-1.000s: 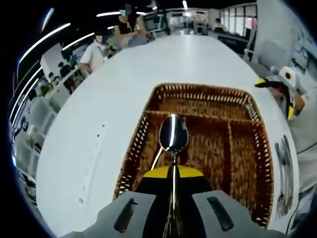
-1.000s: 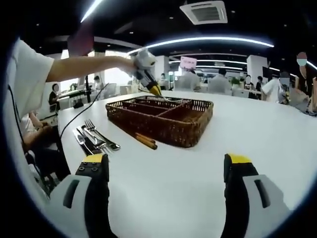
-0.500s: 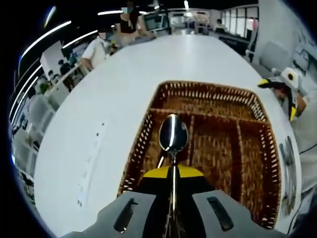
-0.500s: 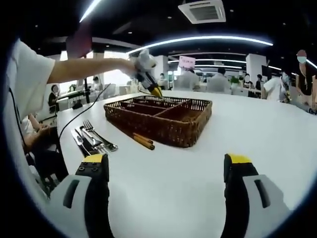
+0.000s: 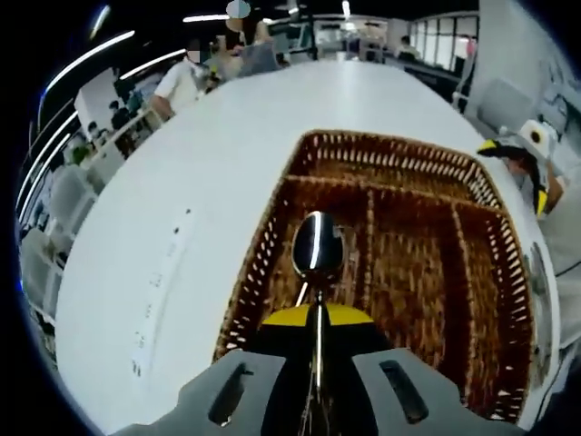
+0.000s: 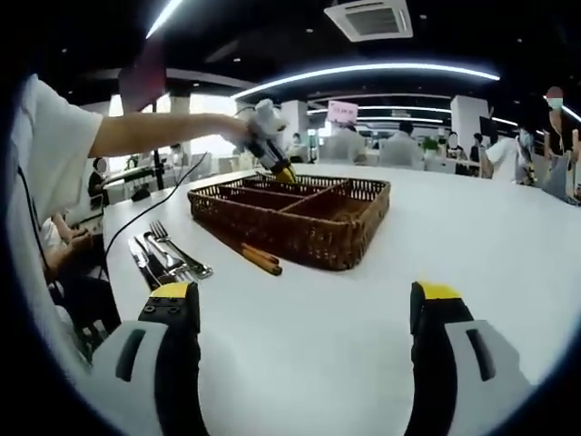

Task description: Arrange the knives, forks, and spoons in their matching storage slots by inserting each utensil handle-first until every utensil is classified and aligned in the correct compartment

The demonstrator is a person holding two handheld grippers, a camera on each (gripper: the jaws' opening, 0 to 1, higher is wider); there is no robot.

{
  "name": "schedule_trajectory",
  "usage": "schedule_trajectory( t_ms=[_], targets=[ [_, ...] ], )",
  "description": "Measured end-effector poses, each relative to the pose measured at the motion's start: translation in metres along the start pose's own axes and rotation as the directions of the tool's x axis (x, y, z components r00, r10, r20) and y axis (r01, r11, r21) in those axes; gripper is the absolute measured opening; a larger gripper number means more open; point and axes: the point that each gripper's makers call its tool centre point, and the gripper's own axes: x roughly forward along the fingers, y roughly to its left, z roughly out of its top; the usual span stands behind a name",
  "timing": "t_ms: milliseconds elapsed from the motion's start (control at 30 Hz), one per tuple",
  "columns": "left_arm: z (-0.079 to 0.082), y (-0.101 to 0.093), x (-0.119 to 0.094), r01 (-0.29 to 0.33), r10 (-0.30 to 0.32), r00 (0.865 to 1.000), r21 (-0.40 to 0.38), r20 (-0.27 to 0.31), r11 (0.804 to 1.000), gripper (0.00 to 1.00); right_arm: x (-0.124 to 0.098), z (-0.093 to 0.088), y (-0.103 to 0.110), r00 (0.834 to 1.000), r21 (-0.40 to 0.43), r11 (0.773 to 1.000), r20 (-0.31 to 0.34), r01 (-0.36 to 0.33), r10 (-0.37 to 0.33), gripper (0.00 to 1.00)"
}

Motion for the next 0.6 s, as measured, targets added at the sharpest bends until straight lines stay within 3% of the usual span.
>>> schedule_trajectory(
  t_ms=[200,433,600],
  targets=[
    [-0.006,0.001,0.006,0.007,-0.007,1.000,0.007,-0.014,1.000,0.03,0.000,0.000,-0.002,1.000,0.001,1.000,-0.001,0.006,-0.006,1.00],
    [-0.014,-0.001,0.015,0.014,-0.011,0.999,0.087,-0.031,0.996,0.03,0.001,-0.001,-0.004,1.000,0.003,1.000,-0.002,0.011,-0.011,1.00],
    [-0.011,-0.001,0.016,0.020,-0.018,1.000,0.133,-0.013,0.991,0.03,0.002,-0.002,-0.004,1.000,0.003,1.000,-0.007,0.008,-0.008,1.00]
  ],
)
